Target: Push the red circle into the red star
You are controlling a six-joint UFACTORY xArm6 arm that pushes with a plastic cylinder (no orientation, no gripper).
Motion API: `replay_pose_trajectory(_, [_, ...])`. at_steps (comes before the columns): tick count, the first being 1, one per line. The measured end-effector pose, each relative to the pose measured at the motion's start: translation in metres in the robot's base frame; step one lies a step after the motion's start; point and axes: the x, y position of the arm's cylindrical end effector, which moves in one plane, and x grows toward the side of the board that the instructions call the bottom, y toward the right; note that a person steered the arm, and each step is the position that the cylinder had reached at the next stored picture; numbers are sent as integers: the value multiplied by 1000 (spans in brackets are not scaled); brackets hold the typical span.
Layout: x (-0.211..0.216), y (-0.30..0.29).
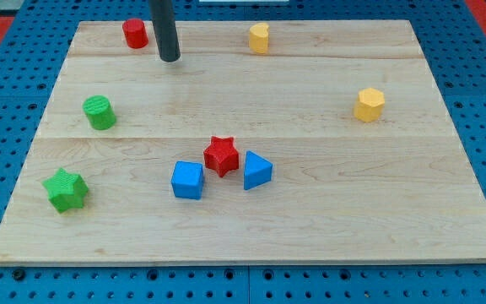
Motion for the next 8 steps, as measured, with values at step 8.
replay_pose_trajectory(8, [3,-74])
